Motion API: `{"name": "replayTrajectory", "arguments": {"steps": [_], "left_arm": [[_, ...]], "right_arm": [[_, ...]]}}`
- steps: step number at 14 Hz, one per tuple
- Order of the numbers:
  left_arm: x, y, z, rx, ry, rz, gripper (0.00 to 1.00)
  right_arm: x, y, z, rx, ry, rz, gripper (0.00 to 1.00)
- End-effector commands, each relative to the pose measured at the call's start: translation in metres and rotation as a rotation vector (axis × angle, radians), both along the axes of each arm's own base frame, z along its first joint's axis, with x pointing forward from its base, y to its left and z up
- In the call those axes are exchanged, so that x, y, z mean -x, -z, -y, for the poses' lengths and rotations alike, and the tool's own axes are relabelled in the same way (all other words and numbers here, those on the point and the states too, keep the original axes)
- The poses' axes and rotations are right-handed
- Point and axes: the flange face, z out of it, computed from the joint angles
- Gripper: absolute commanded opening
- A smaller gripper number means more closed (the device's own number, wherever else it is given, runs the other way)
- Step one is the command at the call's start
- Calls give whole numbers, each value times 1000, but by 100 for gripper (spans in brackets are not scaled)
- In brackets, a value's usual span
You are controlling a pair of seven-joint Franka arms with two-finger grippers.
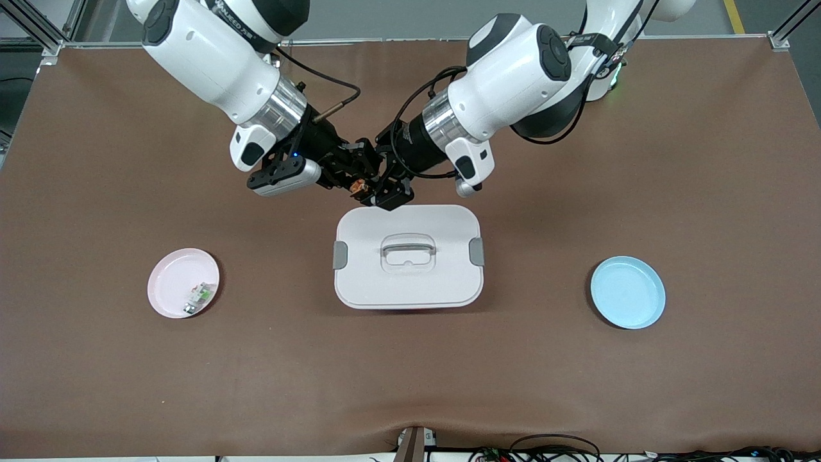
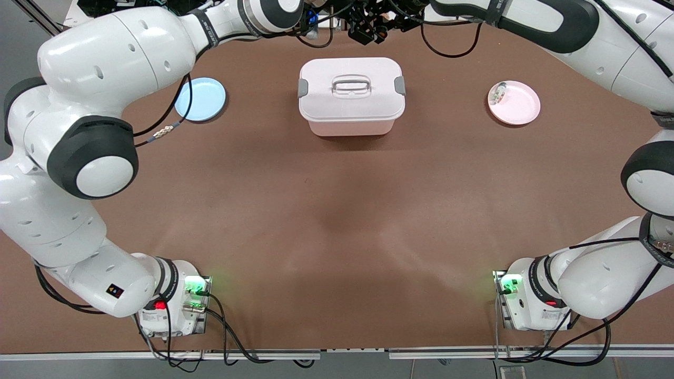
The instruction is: Transfer orange switch to right arm and place
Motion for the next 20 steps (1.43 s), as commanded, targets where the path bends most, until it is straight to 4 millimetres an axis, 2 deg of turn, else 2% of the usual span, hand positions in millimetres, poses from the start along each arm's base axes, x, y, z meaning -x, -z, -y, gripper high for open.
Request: {"name": "replayTrajectory", "arguments": {"steps": [1,2,3,4,5,7,8,15,20], "left_arm": [[2,-8,1,-11,-13,15,40],[2,-8,1,-10,-14,16,43],[2,-8,1,-12,-11,17,52],[3,-9,2,-16,-8,23,70],[3,-9,2,-26,-3,34,81],[5,-11,3,-26,1,38,89],[5,-12,3,-25,1,39,100],[4,-13,0,-32,7,41,100],[14,-14,-8,-173,122,54,100]], "right_arm": [[-3,3,-1,-2,22,-36,0],[-3,3,-1,-2,22,-36,0],[-2,4,-2,0,20,-38,0],[-2,5,-2,1,21,-40,0],[-2,6,-2,2,22,-42,0],[-2,6,-3,2,19,-43,0],[-2,6,-3,2,20,-42,0],[-2,5,-4,0,20,-40,0],[-2,6,-3,1,20,-40,0]]}}
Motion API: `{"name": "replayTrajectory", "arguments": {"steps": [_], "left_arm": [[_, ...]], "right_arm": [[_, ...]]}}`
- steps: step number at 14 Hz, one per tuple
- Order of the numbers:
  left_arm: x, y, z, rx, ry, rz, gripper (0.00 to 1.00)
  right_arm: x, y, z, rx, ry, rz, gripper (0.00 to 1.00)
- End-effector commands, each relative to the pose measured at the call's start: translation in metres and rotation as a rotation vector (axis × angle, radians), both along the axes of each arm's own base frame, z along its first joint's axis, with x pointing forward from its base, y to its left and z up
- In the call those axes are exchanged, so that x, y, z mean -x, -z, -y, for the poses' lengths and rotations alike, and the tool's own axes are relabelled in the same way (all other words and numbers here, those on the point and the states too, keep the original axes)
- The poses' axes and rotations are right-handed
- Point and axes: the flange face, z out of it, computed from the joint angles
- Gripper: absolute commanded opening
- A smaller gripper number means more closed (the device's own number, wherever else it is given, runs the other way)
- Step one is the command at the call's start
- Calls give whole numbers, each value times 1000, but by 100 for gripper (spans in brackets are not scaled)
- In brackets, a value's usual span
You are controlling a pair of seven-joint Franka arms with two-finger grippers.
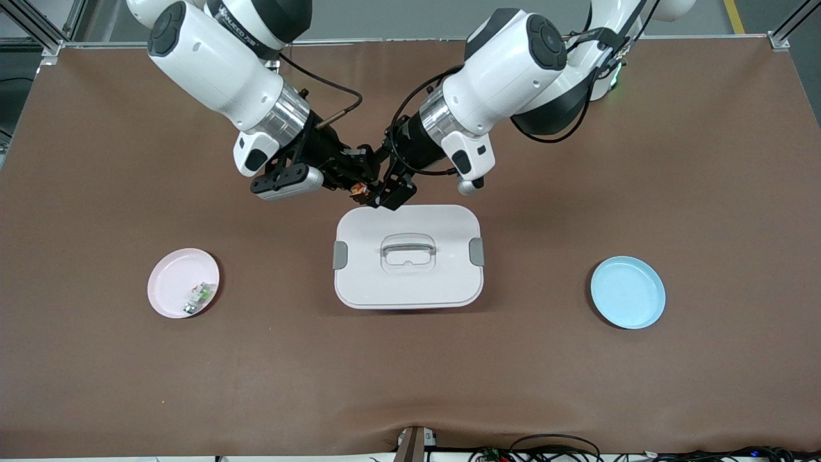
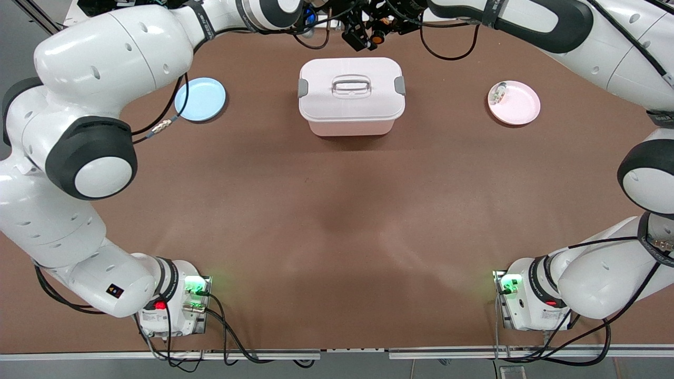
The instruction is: Transfer orange switch to right arm and place
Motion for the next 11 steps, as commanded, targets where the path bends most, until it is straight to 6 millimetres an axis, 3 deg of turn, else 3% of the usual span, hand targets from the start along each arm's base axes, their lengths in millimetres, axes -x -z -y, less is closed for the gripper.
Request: {"name": "replayTrajectory", "arguments": {"steps": [1,5,7,9,11], "left_arm": [[6,-13,-12,-65,51,8,100],[-3,-29,-49,-119,117,8,100],[-7,-32,-80,-172,205,-11,100],[-18,-23,-114,-217,291,-56,100],[-24,-13,-128,-276,371,-32,100]], "right_arm": [[-1,-5,-2,-9,12,-4,0],[-1,-5,-1,-9,13,-4,0],[-1,-5,-2,-9,12,-4,0],[-1,-4,-2,-8,10,-5,0],[-2,-4,0,-8,13,-5,0]]}}
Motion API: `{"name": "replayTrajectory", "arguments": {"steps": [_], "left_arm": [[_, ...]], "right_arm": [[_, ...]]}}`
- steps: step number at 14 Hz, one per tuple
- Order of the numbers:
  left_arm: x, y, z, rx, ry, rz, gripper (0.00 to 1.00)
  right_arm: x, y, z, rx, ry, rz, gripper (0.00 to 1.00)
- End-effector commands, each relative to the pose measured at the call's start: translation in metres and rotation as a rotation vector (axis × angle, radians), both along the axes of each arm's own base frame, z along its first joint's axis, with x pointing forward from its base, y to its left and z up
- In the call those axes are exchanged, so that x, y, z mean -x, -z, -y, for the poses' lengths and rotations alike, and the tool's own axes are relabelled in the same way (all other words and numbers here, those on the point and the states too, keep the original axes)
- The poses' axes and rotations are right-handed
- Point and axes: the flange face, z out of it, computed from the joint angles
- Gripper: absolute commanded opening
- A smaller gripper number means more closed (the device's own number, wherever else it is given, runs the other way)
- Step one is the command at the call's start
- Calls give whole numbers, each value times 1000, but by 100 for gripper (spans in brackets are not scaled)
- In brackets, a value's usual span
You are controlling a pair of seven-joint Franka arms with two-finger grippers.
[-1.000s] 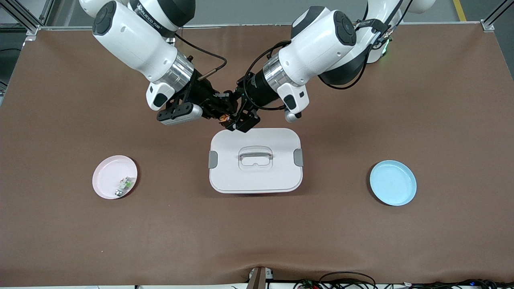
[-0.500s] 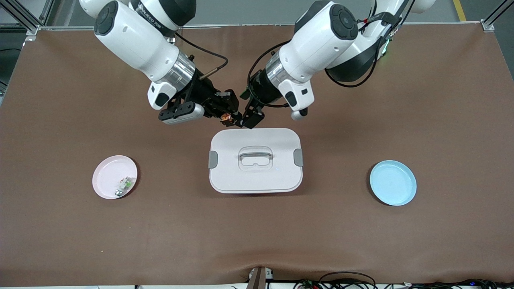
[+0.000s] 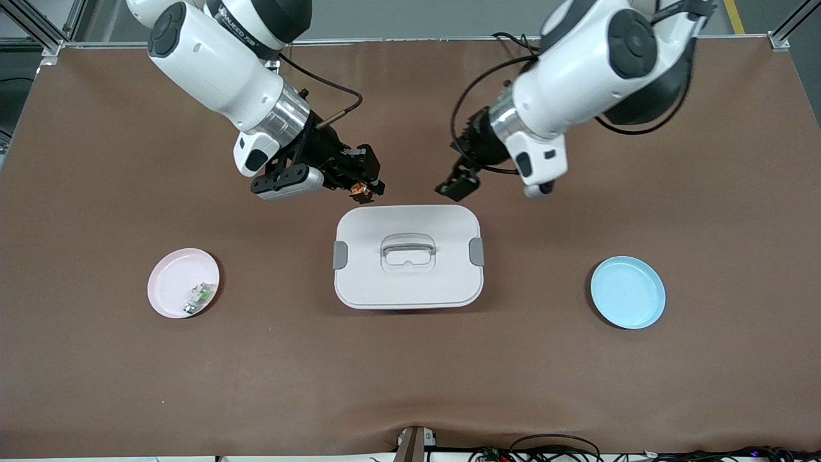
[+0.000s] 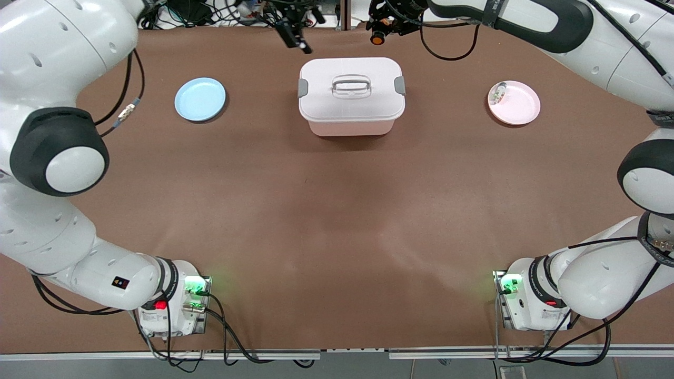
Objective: Transfer orange switch to right arm and place
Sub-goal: 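Open the left gripper and withdraw it from the switch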
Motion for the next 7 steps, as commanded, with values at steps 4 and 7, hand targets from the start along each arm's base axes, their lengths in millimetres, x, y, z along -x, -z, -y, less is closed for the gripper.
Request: {"name": "replayTrajectory", "arguments": {"steps": [4,7], "left_arm": [[-8,28,-63,-215,326,10,100],[-18,44,-126,-338,355,-29,100]], "right_arm": [[-2,-3,2,-3,10,-17,0],[-2,-2,4,4,4,-32,0]]}}
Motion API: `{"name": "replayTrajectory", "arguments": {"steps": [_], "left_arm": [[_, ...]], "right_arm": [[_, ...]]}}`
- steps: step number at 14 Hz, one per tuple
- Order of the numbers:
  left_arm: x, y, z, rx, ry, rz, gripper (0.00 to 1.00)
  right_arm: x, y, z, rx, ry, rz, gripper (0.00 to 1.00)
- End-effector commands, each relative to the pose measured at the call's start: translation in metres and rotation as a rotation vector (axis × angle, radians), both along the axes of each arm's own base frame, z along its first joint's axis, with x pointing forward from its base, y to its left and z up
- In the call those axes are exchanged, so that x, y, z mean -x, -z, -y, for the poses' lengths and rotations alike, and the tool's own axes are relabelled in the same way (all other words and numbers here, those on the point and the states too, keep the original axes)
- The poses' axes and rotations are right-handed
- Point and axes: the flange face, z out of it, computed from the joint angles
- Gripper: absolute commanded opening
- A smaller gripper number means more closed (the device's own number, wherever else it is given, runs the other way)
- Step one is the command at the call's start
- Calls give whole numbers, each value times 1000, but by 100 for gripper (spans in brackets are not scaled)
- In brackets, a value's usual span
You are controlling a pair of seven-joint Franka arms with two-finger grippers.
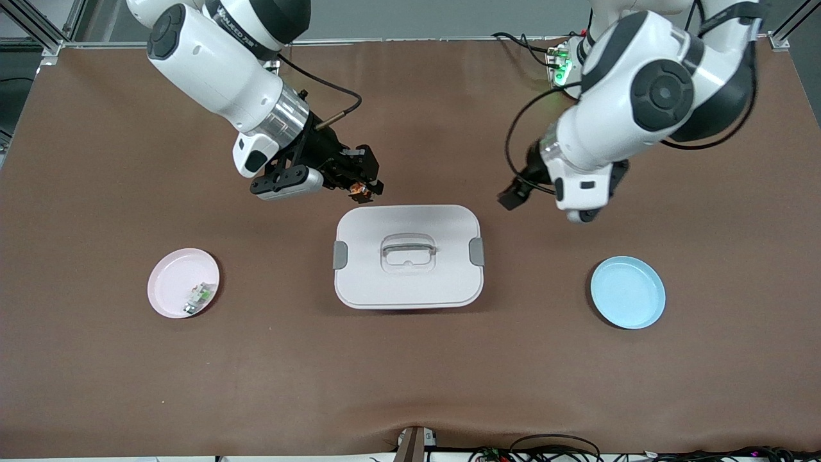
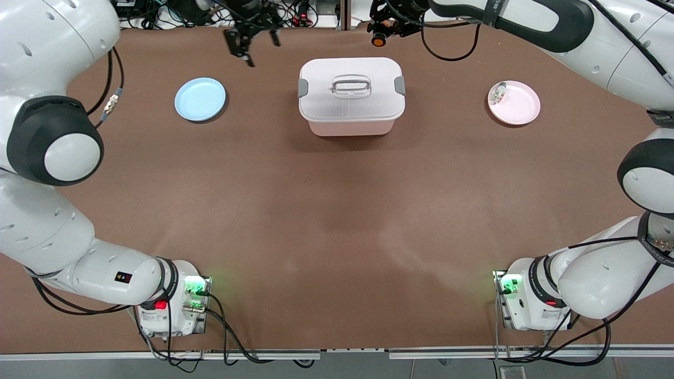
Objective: Transfer orange switch to right arm and place
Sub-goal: 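Open the left gripper and withdraw it from the switch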
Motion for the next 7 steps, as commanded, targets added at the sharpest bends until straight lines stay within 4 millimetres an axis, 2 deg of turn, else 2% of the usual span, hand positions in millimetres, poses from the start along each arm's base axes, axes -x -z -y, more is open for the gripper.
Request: {"name": "replayTrajectory", "arguments": {"steps": [1,6,7], "left_arm": [[0,13,-57,-96,52,-9,100],[-2,18,-176,-90,162,-10,100],[1,26,-194,-94,202,-22,100]], "right_arm": [[-3,-4,2,-4,10,-15,0],[-2,-2,4,5,2,-25,0],[-4,0,9,17,-3,-37,0]]}}
